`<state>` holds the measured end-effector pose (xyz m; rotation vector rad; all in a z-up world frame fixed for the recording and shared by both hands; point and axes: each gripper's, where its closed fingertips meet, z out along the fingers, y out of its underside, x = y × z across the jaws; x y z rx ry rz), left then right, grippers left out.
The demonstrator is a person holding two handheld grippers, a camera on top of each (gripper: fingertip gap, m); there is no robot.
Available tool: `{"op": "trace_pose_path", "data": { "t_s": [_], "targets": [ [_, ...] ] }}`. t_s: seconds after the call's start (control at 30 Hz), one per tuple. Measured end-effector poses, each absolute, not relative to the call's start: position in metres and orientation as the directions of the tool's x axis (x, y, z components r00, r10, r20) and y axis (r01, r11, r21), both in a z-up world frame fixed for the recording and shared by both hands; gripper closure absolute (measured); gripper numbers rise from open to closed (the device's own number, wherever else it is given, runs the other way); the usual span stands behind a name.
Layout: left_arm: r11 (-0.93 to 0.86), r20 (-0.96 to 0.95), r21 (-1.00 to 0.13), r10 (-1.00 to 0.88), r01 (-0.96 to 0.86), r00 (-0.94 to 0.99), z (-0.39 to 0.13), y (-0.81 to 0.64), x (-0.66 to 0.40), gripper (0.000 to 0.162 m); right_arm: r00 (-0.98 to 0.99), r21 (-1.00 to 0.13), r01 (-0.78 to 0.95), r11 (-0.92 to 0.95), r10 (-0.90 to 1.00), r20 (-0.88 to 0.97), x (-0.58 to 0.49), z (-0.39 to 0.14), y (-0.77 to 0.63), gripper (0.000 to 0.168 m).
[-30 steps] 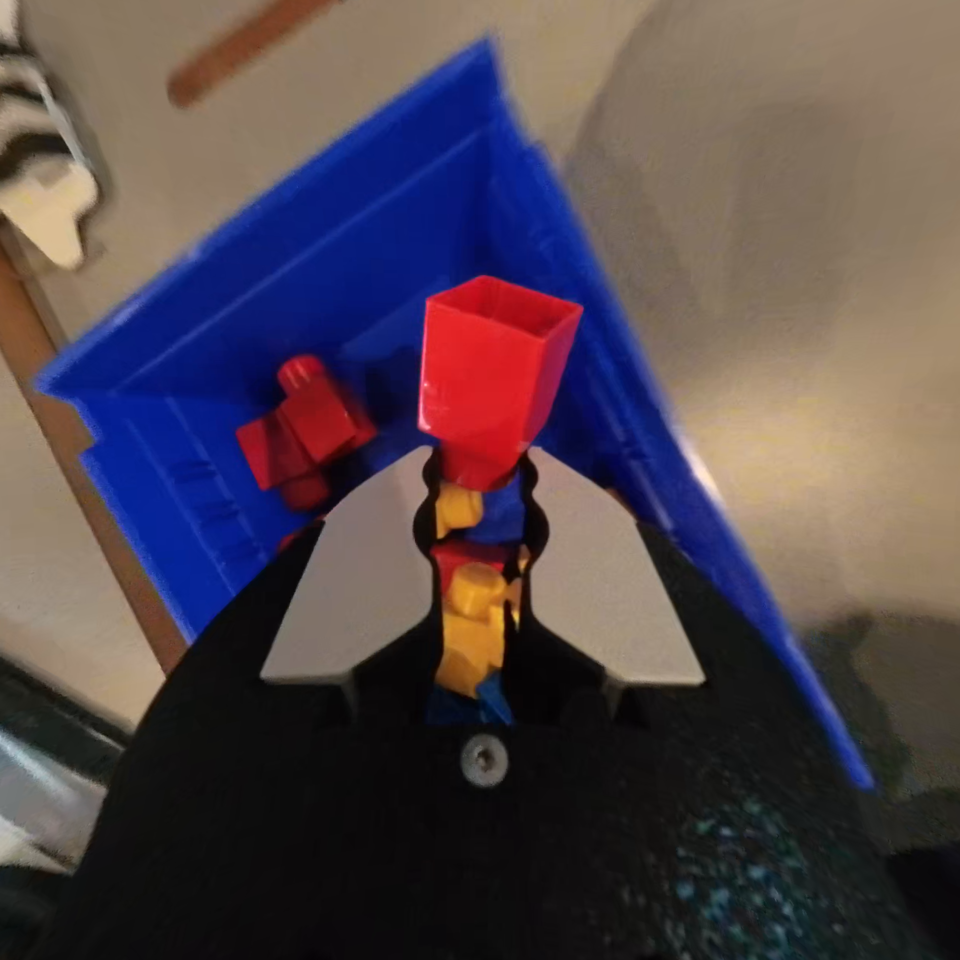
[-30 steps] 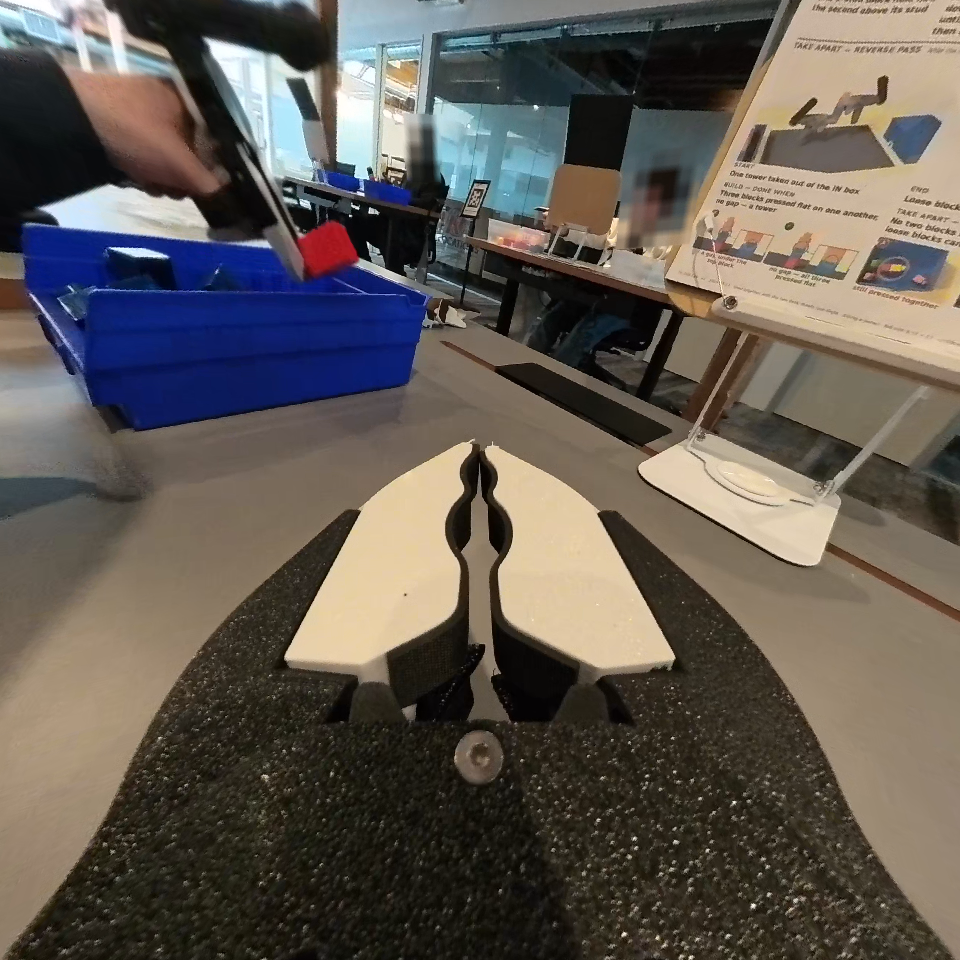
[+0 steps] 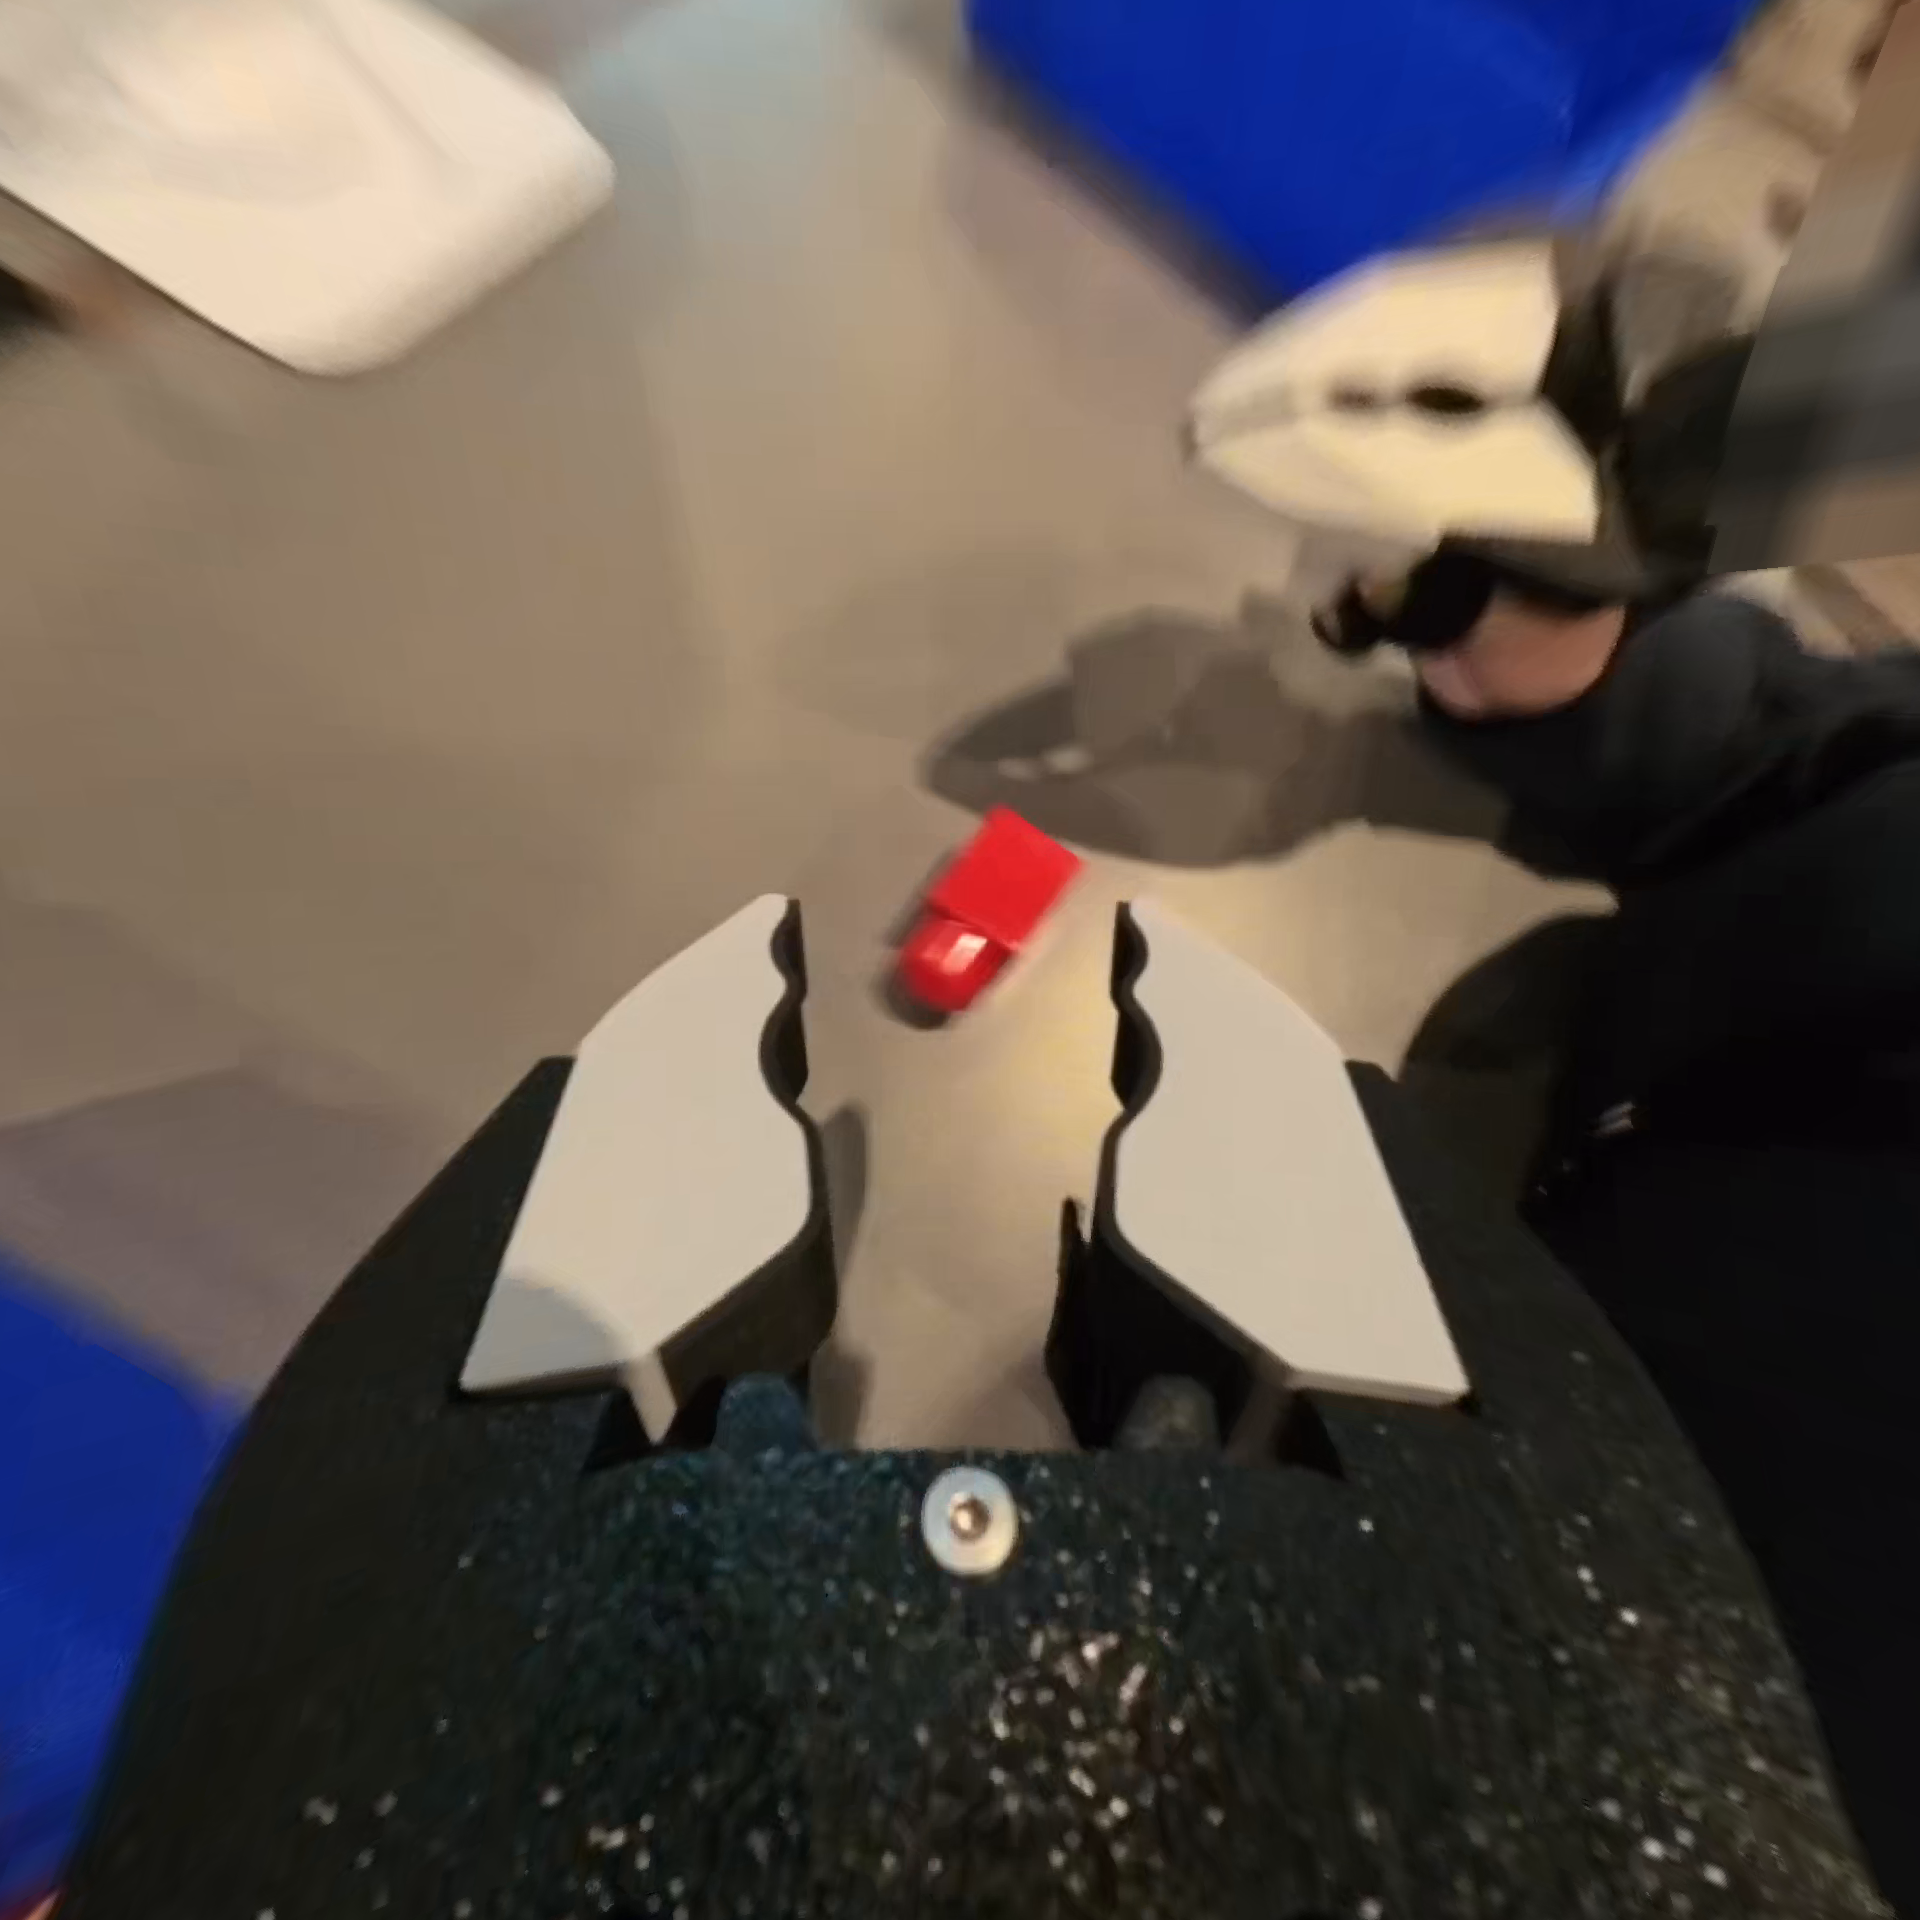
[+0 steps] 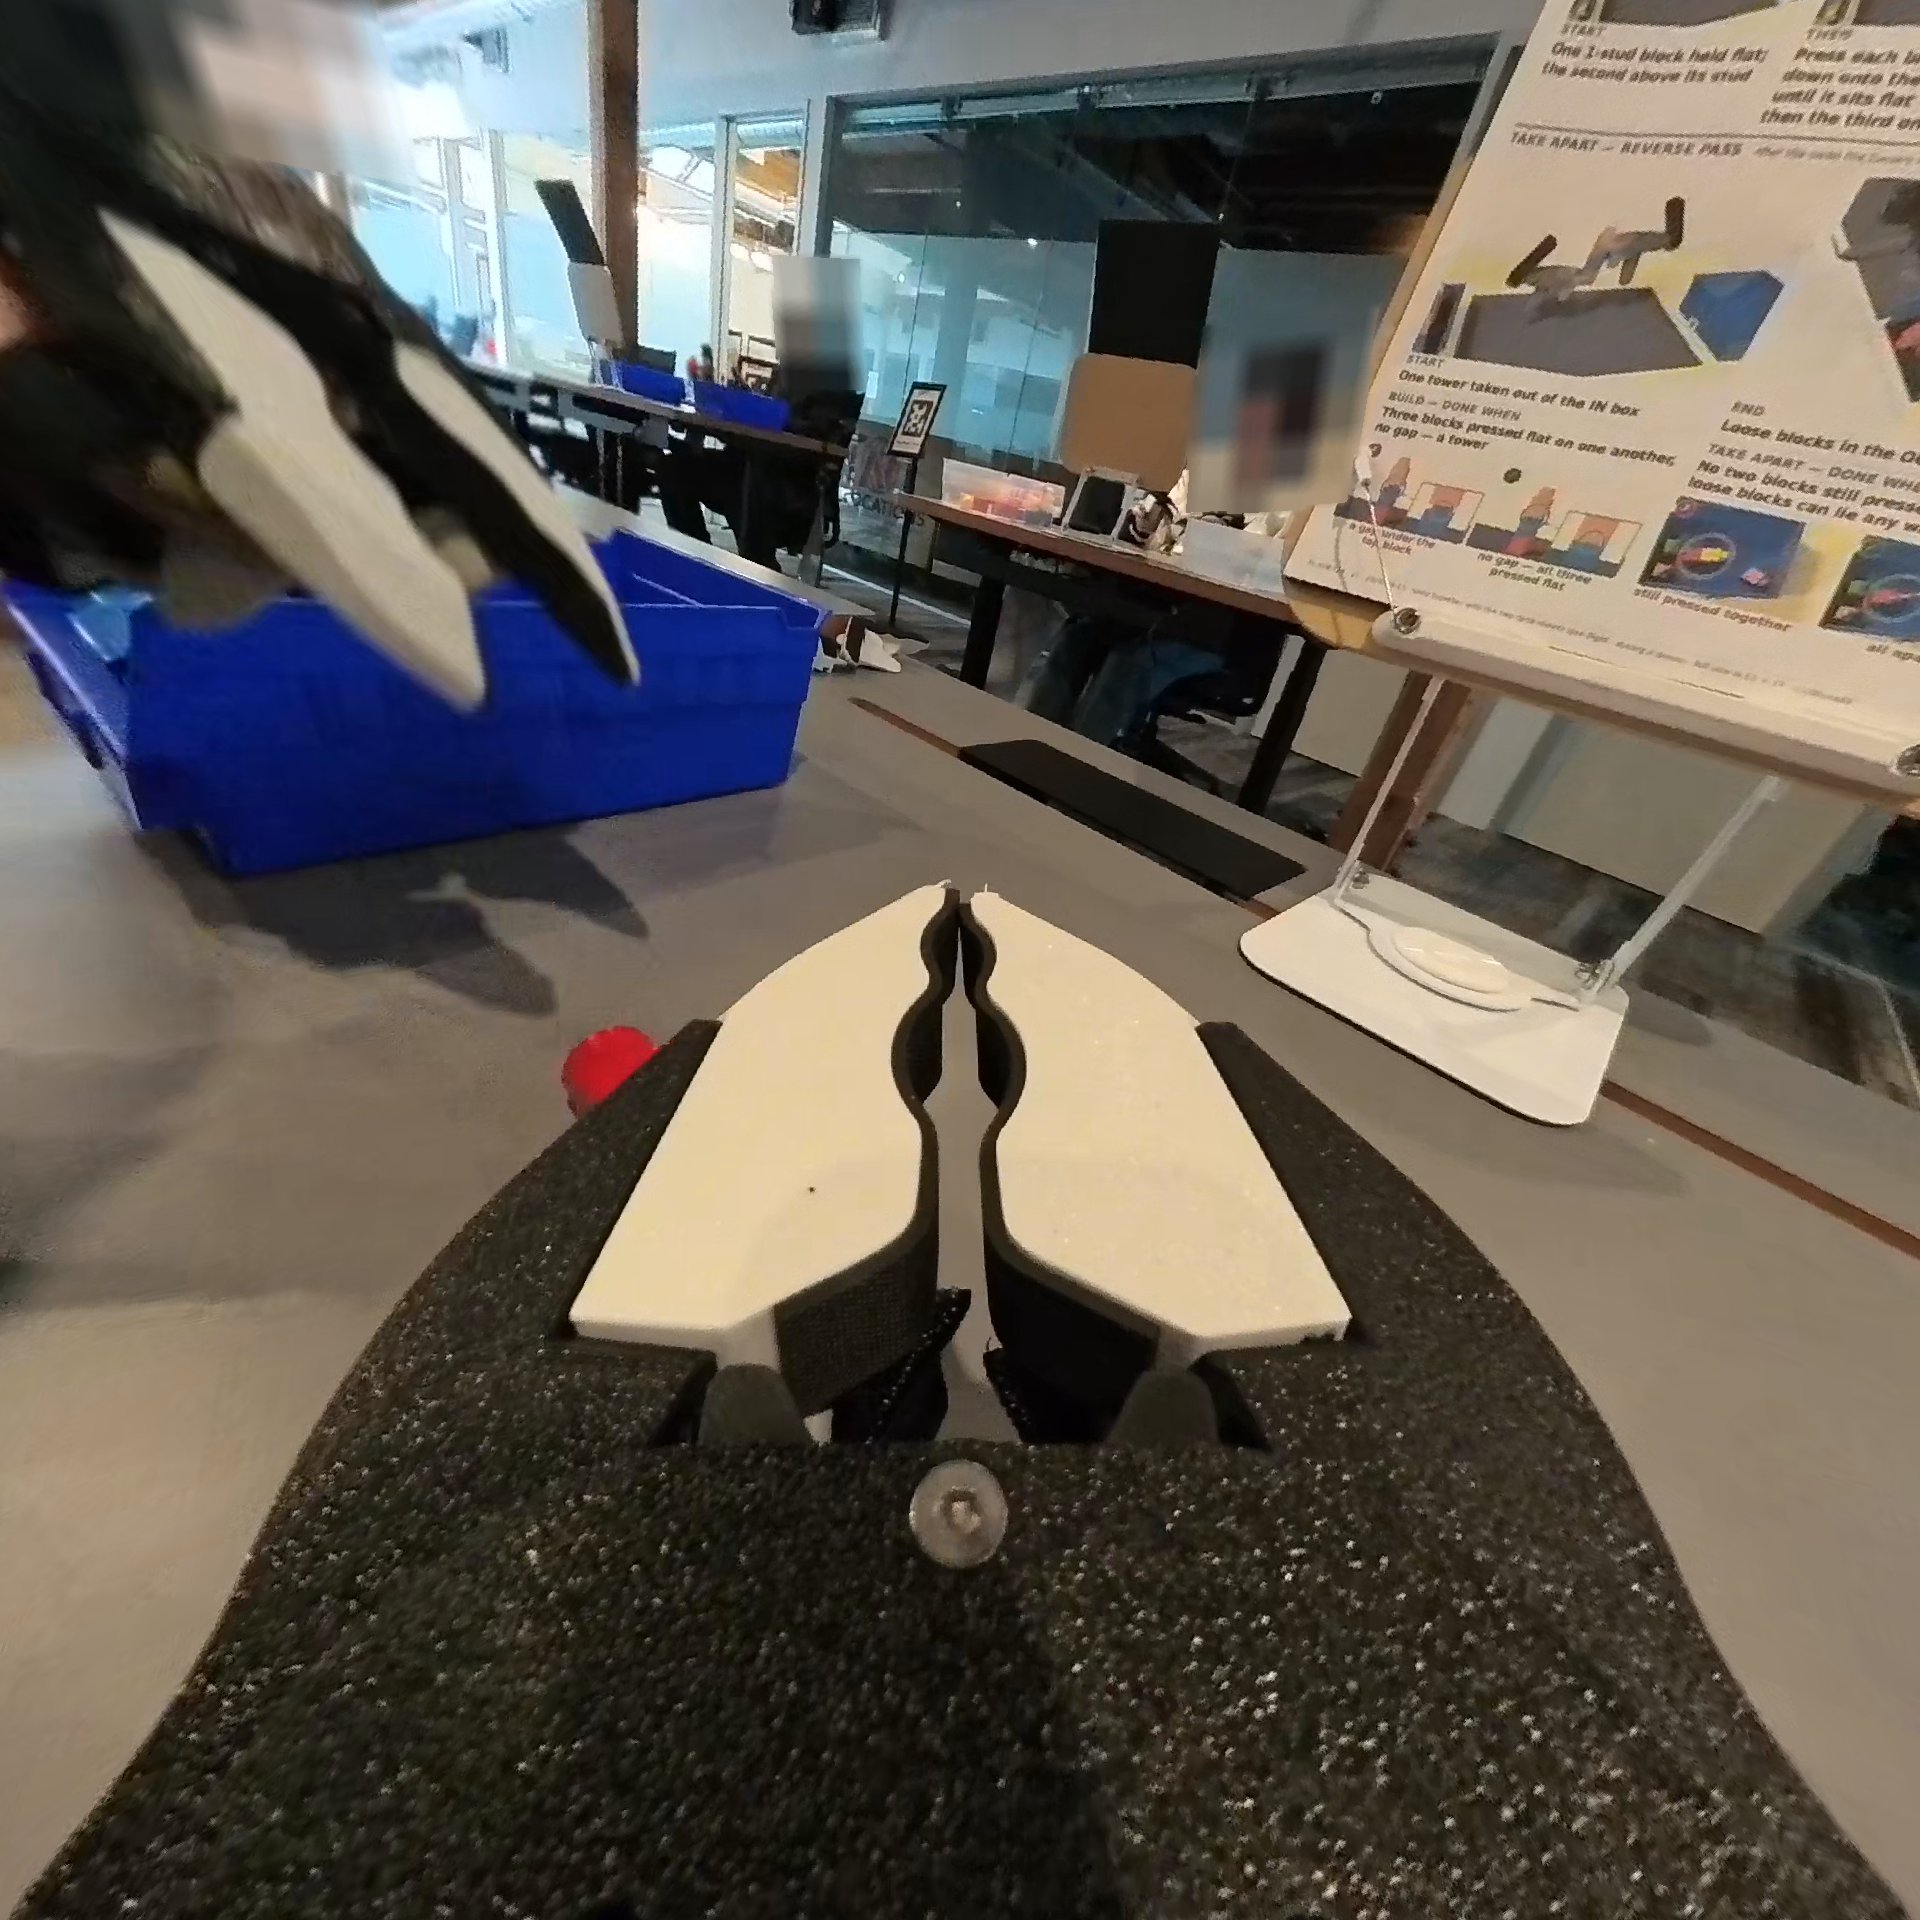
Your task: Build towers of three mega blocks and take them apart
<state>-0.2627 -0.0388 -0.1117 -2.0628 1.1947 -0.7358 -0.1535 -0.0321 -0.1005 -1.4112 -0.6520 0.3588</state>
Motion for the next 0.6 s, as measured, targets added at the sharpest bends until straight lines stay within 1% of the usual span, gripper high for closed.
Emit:
{"op": "trace_pose_path", "data": {
  "t_s": [0.03,0.13,0.23,0.33,0.4,0.47,0.6],
  "targets": [
    [-0.374,0.123,-0.783,-0.876,-0.497,0.466,-0.097,-0.03,-0.276,0.108,0.777,-0.979,0.141,0.146,0.596,0.201,-0.153,-0.1,-0.032,0.168],
    [-0.368,0.003,-0.817,-0.773,-0.444,0.634,-0.069,0.009,-0.337,0.115,0.775,-0.979,0.138,0.149,0.599,0.2,-0.154,-0.099,-0.033,0.168],
    [-0.47,-0.081,-0.769,-0.6,-0.433,0.796,-0.071,0.055,-0.41,0.113,0.774,-0.978,0.141,0.154,0.599,0.206,-0.154,-0.098,-0.034,0.168],
    [-0.619,-0.079,-0.685,-0.461,-0.384,0.884,-0.099,0.099,-0.466,0.11,0.772,-0.978,0.139,0.155,0.601,0.205,-0.155,-0.098,-0.034,0.168],
    [-0.668,-0.1,-0.635,-0.428,-0.389,0.898,-0.12,0.123,-0.489,0.112,0.773,-0.979,0.139,0.151,0.601,0.203,-0.155,-0.099,-0.034,0.168],
    [-0.7,-0.194,-0.564,-0.403,-0.438,0.894,-0.14,0.143,-0.513,0.117,0.773,-0.98,0.136,0.148,0.602,0.198,-0.154,-0.099,-0.034,0.168],
    [-0.781,-0.245,-0.43,-0.382,-0.453,0.891,-0.173,0.16,-0.537,0.116,0.776,-0.979,0.132,0.153,0.598,0.198,-0.153,-0.097,-0.034,0.168]
  ]
}}
